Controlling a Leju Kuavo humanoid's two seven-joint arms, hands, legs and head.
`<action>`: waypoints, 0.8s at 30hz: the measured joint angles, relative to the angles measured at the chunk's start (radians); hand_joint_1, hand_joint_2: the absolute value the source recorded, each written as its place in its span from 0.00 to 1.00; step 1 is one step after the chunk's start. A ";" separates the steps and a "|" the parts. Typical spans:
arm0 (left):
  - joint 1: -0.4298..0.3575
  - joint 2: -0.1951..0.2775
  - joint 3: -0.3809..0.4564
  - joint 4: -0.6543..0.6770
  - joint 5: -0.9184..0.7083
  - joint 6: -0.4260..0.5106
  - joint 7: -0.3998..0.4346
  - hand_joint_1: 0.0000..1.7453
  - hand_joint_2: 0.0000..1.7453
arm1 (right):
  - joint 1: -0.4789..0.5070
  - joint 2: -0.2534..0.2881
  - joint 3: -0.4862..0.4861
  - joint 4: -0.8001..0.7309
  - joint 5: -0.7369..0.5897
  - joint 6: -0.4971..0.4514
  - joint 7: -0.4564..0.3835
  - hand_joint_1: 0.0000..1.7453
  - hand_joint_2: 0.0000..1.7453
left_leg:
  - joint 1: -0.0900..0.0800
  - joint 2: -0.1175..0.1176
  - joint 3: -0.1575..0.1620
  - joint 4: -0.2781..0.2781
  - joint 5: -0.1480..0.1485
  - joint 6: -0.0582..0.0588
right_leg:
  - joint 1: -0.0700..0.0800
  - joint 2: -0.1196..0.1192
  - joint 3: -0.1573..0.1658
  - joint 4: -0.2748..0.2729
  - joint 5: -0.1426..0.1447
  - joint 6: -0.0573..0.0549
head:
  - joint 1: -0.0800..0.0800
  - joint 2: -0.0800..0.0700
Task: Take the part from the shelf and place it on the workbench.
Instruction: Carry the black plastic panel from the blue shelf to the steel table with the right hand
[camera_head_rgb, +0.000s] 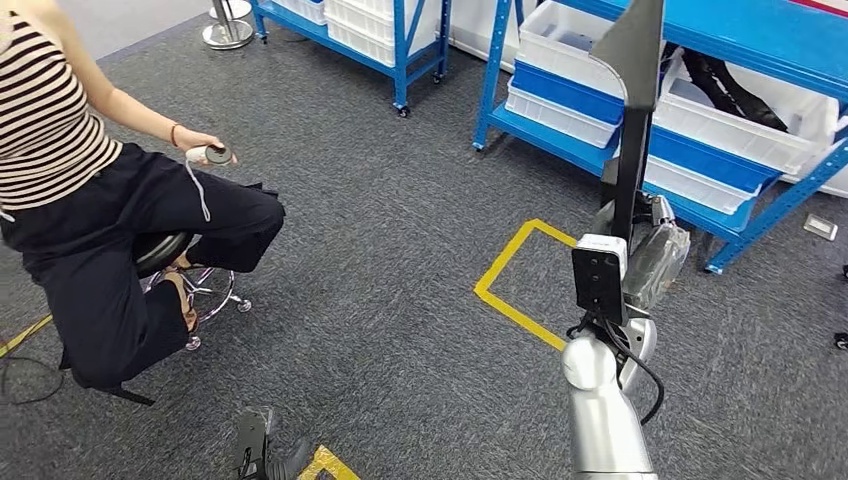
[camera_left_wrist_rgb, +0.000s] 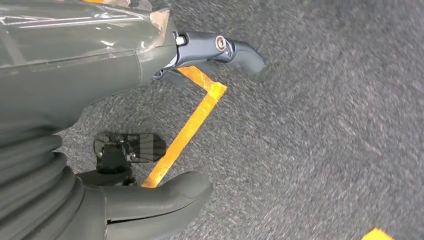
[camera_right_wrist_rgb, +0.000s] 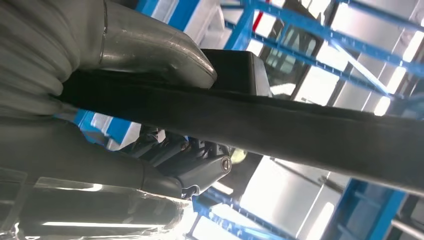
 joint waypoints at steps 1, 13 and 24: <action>0.000 -0.001 0.000 0.000 0.002 0.000 -0.001 0.00 1.00 | 0.005 -0.001 -0.001 0.000 -0.008 0.001 -0.006 1.00 1.00 | -0.001 -0.014 0.000 0.000 0.001 0.000 | 0.000 0.002 0.010 -0.026 0.017 0.005 | 0.000 0.000; 0.017 -0.003 -0.001 0.001 0.003 -0.003 -0.020 0.00 1.00 | 0.074 -0.017 -0.008 -0.030 -0.105 0.003 -0.070 1.00 1.00 | -0.001 0.019 -0.107 0.198 -0.100 -0.051 | -0.004 -0.008 0.148 -0.305 0.124 -0.028 | -0.021 0.000; 0.022 -0.002 -0.008 0.001 0.001 -0.009 -0.020 0.00 1.00 | 0.096 -0.032 -0.014 -0.063 -0.112 0.003 -0.070 1.00 1.00 | -0.005 0.067 -0.001 0.000 -0.003 -0.024 | 0.006 -0.089 0.163 -0.303 0.102 0.004 | -0.016 0.000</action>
